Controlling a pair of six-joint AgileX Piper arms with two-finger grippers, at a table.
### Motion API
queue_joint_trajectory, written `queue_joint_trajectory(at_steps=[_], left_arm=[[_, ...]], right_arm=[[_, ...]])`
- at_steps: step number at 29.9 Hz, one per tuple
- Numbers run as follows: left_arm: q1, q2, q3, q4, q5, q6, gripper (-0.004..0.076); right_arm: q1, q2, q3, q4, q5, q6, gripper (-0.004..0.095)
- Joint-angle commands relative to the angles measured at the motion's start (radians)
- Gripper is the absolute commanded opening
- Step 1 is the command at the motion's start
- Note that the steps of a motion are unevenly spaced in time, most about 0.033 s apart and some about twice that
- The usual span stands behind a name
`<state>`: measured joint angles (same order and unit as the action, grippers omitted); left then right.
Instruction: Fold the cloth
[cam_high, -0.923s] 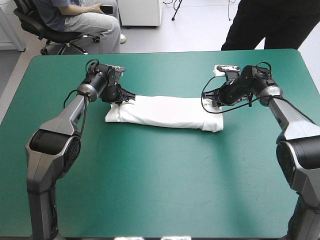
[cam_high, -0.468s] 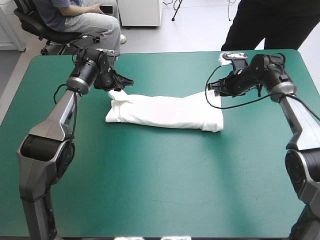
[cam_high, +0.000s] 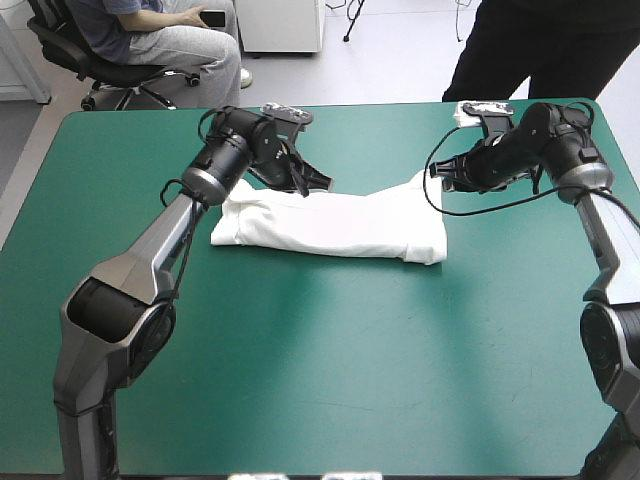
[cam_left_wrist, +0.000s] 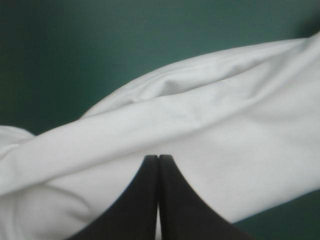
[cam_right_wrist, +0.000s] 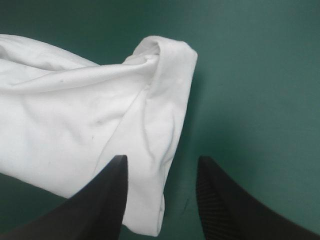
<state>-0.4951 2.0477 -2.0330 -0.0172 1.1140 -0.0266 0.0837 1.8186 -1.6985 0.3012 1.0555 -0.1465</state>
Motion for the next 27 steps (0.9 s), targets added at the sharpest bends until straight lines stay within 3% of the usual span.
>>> queue_joint_trajectory(at_steps=[1,21,24,27], left_arm=[[-0.045,-0.043,-0.028,-0.022,-0.058,0.0,-0.0017],[-0.093,0.159,-0.026,-0.051,-0.015,0.0,-0.0017],[-0.093,0.165,-0.026,-0.051,-0.01,0.0,-0.0017],[-0.093,0.165,-0.026,-0.054,-0.01,0.0,-0.0017]], right_arm=[[-0.01,-0.058,-0.03,0.028,-0.015,-0.007,0.0405],[-0.014,-0.052,-0.028,0.042,0.015,-0.025,0.0407],[-0.016,-0.039,-0.028,0.056,0.038,-0.069,0.0462],[-0.016,-0.016,-0.028,0.065,0.041,-0.093,0.061]])
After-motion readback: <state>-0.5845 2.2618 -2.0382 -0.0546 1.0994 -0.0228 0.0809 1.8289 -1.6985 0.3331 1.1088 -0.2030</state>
